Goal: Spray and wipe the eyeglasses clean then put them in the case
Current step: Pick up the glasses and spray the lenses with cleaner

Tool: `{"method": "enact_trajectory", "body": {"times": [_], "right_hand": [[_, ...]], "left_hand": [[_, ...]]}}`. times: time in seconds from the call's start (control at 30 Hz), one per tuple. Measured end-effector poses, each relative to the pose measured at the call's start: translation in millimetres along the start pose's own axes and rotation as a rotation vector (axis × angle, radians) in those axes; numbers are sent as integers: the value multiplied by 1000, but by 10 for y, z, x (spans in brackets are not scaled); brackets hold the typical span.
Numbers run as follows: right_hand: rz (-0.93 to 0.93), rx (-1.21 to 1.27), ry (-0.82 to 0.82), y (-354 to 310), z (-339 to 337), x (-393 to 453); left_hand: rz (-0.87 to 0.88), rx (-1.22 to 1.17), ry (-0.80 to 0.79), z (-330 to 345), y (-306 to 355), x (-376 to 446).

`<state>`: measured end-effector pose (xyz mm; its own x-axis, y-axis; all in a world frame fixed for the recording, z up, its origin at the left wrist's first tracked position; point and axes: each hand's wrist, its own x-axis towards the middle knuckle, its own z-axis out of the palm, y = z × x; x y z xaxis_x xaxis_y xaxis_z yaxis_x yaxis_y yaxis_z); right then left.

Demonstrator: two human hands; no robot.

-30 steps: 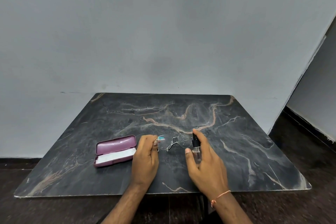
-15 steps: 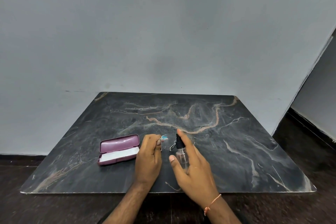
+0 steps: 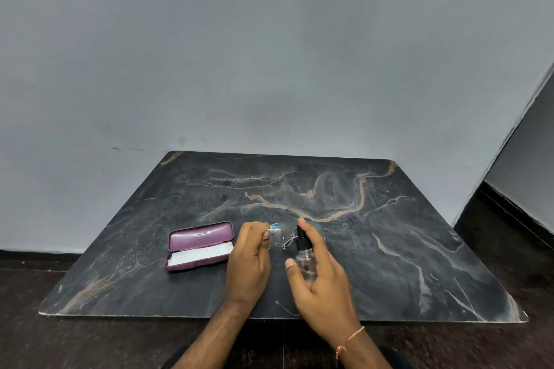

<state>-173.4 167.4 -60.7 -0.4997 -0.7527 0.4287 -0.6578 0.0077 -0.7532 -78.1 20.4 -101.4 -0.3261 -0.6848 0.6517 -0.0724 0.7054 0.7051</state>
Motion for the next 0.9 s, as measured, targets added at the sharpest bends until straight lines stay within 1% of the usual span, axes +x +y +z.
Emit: {"method": "enact_trajectory", "body": {"times": [0.2, 0.33, 0.43, 0.6, 0.77, 0.9], "right_hand": [[49, 38, 133, 239, -302, 89], [127, -65, 206, 495, -566, 226], [163, -82, 248, 677, -704, 287], [197, -162, 238, 875, -768, 241], [172, -215, 236, 895, -706, 173], [191, -221, 258, 894, -685, 133]], "left_hand": [[23, 7, 7, 6, -33, 9], [23, 9, 2, 5, -55, 1], [34, 19, 6, -1, -57, -8], [19, -8, 5, 18, -47, -1], [12, -36, 6, 11, -78, -7], [16, -60, 11, 16, -22, 1]]}}
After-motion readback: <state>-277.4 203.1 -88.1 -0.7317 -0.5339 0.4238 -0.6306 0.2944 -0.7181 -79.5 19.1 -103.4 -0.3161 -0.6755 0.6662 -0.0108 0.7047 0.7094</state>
